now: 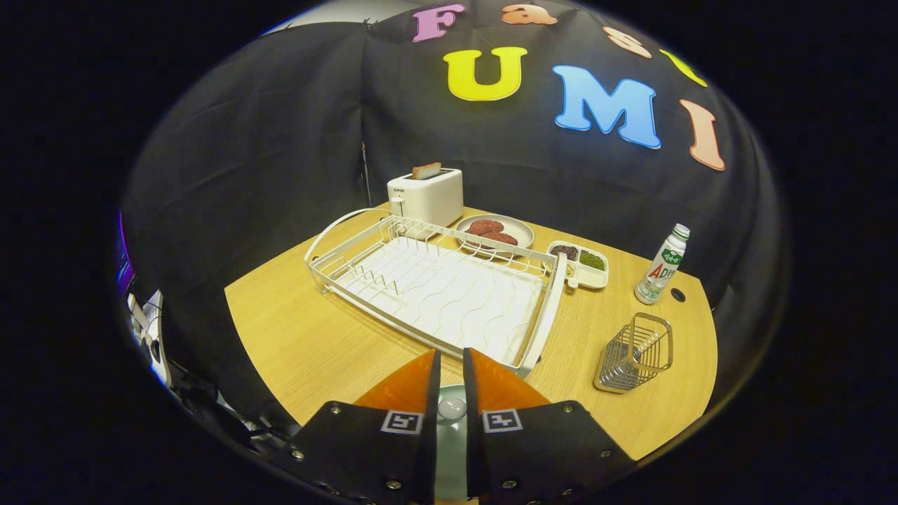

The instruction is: Take the plate from the dish rack, then take the spoon from the basket and place it into the plate.

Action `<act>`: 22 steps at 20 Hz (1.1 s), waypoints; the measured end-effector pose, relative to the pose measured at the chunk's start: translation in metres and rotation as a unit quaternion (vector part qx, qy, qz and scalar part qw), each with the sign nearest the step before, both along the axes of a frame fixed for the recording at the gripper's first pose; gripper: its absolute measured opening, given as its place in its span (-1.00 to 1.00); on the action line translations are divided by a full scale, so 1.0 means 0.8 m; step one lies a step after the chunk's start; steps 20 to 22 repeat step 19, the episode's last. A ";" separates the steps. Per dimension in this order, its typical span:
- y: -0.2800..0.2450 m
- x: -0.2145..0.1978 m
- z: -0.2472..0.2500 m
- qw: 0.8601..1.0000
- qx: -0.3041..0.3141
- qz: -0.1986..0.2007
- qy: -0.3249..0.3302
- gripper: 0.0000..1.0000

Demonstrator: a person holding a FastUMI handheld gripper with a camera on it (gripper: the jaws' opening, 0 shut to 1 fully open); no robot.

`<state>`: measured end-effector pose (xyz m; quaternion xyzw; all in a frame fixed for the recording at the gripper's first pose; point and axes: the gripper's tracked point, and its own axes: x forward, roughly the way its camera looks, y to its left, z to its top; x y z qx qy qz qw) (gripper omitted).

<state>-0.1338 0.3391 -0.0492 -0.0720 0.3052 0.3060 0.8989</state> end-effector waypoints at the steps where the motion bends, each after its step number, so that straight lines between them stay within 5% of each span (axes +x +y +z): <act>1: -0.006 0.003 0.005 1.000 0.001 -0.006 -0.002 -0.62; 9: -0.072 0.029 0.074 0.994 0.035 -0.083 -0.058 -0.47; 19: -0.207 0.055 0.217 0.953 0.081 -0.231 -0.178 -0.47; 22: -0.207 0.055 0.217 0.953 0.081 -0.231 -0.178 -0.47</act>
